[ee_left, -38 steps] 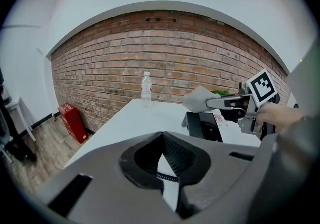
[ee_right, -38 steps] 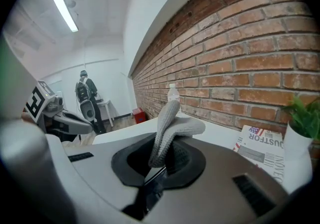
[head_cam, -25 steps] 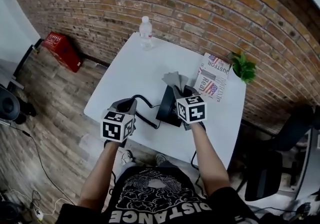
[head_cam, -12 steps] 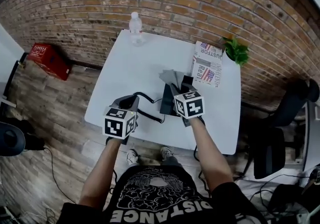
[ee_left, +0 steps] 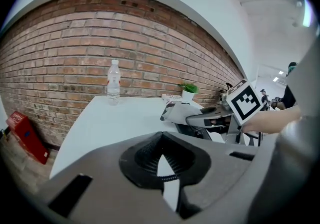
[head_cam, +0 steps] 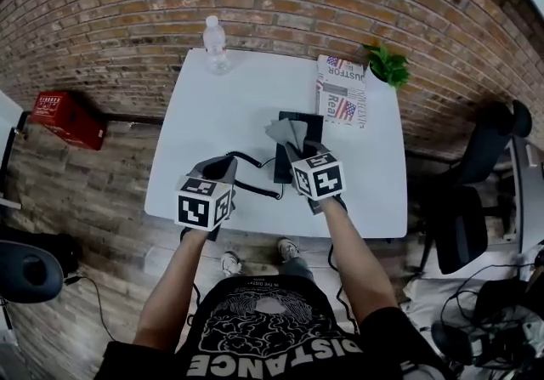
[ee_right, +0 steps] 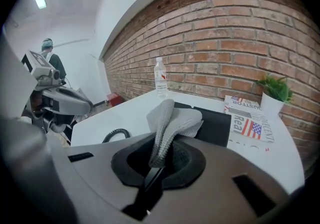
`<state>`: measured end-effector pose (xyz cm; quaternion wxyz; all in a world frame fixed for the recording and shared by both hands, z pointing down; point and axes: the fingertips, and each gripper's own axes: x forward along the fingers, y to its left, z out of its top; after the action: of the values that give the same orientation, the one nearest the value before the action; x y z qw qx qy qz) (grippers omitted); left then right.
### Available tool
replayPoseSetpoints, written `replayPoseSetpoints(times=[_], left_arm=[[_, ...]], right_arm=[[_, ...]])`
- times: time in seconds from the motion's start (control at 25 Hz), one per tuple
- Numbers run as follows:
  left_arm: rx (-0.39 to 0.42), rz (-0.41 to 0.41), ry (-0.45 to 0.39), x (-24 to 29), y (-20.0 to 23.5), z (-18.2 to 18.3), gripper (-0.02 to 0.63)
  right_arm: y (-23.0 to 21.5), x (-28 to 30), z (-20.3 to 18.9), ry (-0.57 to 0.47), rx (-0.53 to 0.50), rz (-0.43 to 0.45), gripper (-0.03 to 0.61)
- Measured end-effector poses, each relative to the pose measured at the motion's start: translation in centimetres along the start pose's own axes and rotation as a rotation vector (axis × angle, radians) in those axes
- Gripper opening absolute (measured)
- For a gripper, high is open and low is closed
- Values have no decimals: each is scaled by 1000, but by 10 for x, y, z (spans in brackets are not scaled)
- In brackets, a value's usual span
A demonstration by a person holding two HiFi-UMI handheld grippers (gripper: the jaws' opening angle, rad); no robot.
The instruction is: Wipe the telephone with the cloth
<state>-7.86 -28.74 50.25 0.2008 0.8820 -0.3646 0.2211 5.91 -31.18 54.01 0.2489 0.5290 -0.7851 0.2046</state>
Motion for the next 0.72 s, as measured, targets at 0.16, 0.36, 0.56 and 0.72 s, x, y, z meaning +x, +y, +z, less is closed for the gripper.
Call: replayPoseSetpoints(times=[0.16, 0.36, 0.56, 0.72], left_arm=[[12, -34, 6, -1, 0, -3, 6], [33, -65, 9, -3, 1, -6, 6], [51, -93, 13, -6, 1, -9, 6], [63, -110, 20, -9, 2, -14, 6]], right_arm=[[5, -3, -12, 11, 25, -23, 12], [14, -7, -27, 24, 49, -45, 12], [23, -11, -40, 30, 86, -69, 12], [31, -13, -50, 37, 107, -81, 12]])
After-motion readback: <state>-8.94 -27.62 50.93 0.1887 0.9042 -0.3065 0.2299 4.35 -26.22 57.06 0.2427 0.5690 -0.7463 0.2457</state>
